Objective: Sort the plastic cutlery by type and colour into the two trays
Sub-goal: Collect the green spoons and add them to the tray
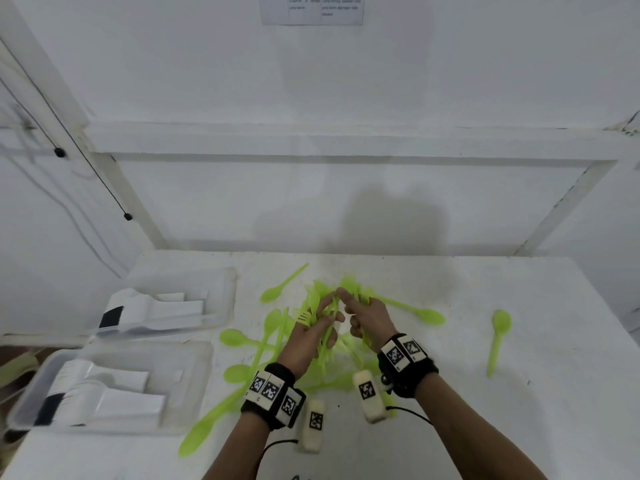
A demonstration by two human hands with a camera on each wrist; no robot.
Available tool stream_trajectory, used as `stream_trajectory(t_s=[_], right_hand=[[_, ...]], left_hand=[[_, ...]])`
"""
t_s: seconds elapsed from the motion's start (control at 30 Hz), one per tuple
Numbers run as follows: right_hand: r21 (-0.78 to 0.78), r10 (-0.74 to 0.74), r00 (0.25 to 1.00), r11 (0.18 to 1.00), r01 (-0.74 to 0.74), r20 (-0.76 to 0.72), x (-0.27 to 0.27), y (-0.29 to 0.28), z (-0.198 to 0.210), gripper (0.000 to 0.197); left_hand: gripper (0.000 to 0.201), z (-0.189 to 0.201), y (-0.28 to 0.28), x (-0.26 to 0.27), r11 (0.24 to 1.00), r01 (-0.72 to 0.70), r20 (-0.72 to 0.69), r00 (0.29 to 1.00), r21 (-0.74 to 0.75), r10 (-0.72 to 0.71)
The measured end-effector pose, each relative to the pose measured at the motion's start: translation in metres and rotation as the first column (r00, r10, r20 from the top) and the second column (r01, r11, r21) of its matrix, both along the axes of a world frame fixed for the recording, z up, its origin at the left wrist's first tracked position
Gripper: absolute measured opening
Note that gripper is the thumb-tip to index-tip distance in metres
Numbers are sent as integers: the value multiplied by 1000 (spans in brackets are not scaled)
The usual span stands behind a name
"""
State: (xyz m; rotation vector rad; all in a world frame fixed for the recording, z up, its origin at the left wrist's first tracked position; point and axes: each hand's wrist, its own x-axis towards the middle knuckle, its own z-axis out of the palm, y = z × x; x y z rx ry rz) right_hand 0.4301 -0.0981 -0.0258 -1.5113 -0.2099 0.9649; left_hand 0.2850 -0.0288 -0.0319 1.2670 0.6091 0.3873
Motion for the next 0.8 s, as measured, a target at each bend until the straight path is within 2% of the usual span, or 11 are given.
stream_trajectory(t_s=[0.07, 0.1, 0.2, 0.3, 0.37, 0.47, 0.53, 0.63, 0.7, 0.8], right_hand=[[52, 101, 995, 994, -99, -26, -2, 2, 1, 48], [64, 105, 994, 993, -102, -41, -2, 4, 0, 51], [51, 18, 997, 999, -14, -73, 0, 11, -3, 38], [38, -57, 998, 998, 56, 25, 2, 14, -7, 34], [29, -72, 993, 997, 69, 99, 2, 14, -9, 36], [14, -54, 982, 999, 53, 183, 2, 14, -12, 45], [-19, -27, 965, 999, 33, 261, 1, 15, -12, 48], [-55, 38, 928, 998, -19, 371, 2, 15, -5, 49], [-49, 59, 929, 998, -44, 366, 3, 15, -2, 48], [6, 61, 962, 998, -65, 266, 4, 16, -4, 45]], left_hand=[[49, 2, 2, -1, 998, 14, 16, 1000, -58, -13], [49, 4, 2, -3, 999, 23, 15, 1000, -42, -22], [49, 14, -1, -12, 988, 63, -33, 998, 144, -59], [49, 17, -1, -14, 982, 44, -98, 995, 183, -27], [40, 16, 1, -12, 973, 29, -114, 993, 231, -3], [15, 14, 6, -8, 919, 109, -200, 979, 378, -34], [16, 14, 4, -5, 935, 92, -193, 981, 343, -26], [28, 13, 3, -4, 971, -30, -131, 989, 238, 62], [28, 10, 2, -5, 982, -119, -94, 987, 148, 134], [23, 9, 3, -5, 975, -224, -88, 971, 3, 223]])
